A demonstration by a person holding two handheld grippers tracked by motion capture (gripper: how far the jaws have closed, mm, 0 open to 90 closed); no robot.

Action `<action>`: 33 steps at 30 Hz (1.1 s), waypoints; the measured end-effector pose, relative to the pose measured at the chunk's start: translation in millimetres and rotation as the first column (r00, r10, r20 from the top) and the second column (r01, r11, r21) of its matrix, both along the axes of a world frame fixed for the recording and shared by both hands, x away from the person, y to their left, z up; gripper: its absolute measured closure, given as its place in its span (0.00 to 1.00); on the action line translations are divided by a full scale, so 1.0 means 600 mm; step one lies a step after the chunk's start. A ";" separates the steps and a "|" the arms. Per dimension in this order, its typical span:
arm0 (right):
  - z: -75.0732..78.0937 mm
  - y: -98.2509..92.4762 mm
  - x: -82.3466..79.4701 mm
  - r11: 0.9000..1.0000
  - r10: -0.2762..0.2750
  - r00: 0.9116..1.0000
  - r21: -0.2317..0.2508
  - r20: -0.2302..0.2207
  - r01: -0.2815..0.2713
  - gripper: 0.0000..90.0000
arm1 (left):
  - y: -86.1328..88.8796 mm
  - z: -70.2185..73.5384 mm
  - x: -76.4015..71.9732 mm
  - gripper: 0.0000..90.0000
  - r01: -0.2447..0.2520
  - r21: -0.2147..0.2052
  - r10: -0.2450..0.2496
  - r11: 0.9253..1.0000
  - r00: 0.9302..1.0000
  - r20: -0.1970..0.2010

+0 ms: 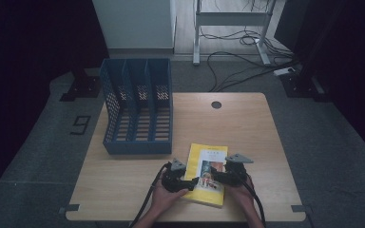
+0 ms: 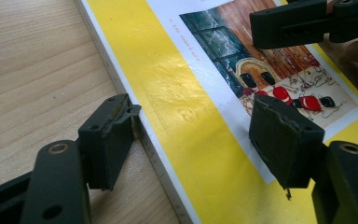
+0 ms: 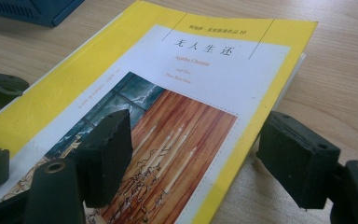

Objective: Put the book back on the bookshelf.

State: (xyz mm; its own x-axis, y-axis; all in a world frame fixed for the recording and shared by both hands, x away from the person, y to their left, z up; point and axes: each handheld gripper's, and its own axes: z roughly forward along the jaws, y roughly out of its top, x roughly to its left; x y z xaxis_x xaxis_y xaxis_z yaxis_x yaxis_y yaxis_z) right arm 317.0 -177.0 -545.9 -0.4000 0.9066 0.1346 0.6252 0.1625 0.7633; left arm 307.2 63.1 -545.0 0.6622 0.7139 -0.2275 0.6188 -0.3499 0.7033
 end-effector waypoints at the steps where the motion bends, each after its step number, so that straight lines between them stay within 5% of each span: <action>1: 0.000 0.000 0.000 1.000 0.002 1.000 0.000 -0.001 -0.002 0.28 | 0.000 0.000 0.002 0.33 0.006 -0.001 -0.006 1.000 1.000 -0.003; 21: -0.005 -0.003 0.035 1.000 -0.011 0.999 0.018 -0.030 0.012 0.17 | -0.003 -0.003 0.013 0.32 0.003 -0.007 -0.003 1.000 1.000 0.014; 33: 0.001 -0.005 0.030 1.000 -0.018 0.999 0.023 -0.029 0.019 0.25 | -0.003 -0.004 0.013 0.32 0.004 -0.010 -0.004 1.000 1.000 0.016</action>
State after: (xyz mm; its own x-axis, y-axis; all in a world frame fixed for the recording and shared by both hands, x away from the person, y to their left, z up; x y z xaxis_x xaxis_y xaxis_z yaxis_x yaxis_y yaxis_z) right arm 335.2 -180.1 -545.0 -0.3787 0.9103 0.1672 0.6495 0.1326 0.7487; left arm 314.9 61.2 -547.2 0.6688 0.7090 -0.2236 0.6058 -0.3454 0.7168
